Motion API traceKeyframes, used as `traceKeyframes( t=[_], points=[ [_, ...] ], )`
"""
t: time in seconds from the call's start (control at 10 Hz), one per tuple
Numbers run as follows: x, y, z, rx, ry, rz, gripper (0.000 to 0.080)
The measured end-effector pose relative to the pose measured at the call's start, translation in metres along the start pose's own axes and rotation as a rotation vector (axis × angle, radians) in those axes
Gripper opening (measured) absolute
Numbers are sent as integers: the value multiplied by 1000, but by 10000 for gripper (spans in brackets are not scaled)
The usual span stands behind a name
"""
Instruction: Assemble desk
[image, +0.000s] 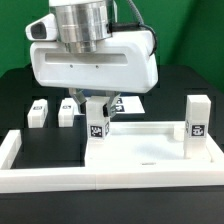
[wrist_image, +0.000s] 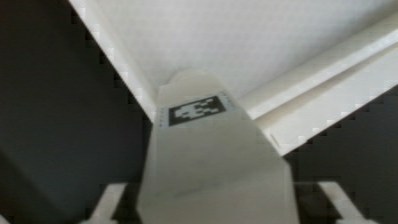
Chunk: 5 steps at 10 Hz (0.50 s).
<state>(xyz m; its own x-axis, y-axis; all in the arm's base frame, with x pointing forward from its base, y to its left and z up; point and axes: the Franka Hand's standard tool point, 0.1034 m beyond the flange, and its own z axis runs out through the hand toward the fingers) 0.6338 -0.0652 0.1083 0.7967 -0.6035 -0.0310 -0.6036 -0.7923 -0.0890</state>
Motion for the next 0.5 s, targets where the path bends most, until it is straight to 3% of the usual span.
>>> traceKeyframes(
  t=[0.1,0.5],
  points=[
    [0,2,0,-18,-3,35,324],
    [0,3,-1,-20,-1,6,324]
  ],
)
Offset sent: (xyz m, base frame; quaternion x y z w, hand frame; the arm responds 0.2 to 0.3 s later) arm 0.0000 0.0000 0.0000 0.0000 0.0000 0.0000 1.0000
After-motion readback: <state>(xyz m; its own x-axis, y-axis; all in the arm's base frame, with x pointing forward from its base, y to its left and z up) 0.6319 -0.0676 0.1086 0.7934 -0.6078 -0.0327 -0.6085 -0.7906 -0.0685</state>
